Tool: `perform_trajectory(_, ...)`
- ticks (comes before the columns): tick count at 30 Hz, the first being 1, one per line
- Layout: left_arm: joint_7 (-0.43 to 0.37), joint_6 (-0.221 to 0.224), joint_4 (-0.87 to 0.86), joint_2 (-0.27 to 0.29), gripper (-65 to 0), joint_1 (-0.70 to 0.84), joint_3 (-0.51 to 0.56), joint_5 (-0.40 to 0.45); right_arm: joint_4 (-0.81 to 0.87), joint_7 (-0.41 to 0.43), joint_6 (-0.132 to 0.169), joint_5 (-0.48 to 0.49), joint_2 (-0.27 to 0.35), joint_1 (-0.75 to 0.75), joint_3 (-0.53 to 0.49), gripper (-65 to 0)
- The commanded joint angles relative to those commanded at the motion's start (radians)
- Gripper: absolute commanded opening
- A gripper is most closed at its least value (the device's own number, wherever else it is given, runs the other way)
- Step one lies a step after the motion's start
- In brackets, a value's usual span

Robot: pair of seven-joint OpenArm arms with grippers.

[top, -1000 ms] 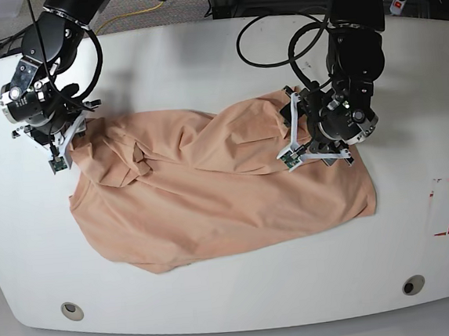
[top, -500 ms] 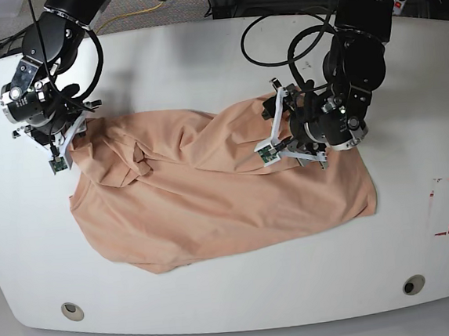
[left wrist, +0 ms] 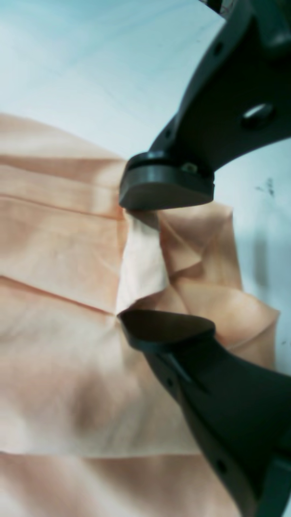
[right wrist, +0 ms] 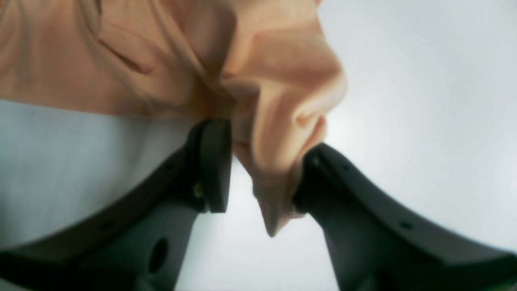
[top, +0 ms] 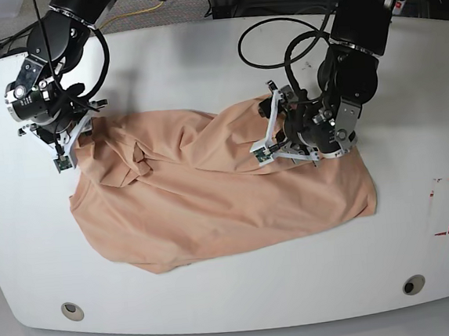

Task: Fold the T-shirt properly
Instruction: 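Move the left gripper onto the shirt and pinch the fabric, then drag the pinched fabric with the left gripper away from the right gripper, spreading the shirt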

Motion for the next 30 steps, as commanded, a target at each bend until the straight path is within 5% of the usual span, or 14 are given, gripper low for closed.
perform_trajectory(3, -0.015, 0.000, 0.000, 0.000, -32.8, 0.000, 0.011, 0.000, 0.000, 0.000, 0.000, 0.000, -0.002, 0.000, 0.000, -41.9)
perform_trajectory(8, -0.017, 0.000, 0.009, 0.002, -60.6, 0.005, 0.008, 0.000, 0.000, 0.000, 0.000, 0.000, -0.003, 0.011, 0.000, -41.9)
perform_trajectory(18, 0.002, 0.000, 0.184, -0.040, -64.3, 0.015, -0.046, -0.003, 0.000, 0.000, 0.000, 0.000, -0.003, 0.021, 0.000, -41.9)
perform_trajectory(30, 0.043, 0.000, 0.416, -0.132, -64.3, 0.186, -0.425, -0.008, 0.000, 0.000, 0.000, -0.002, -0.003, 0.035, -0.002, -42.0)
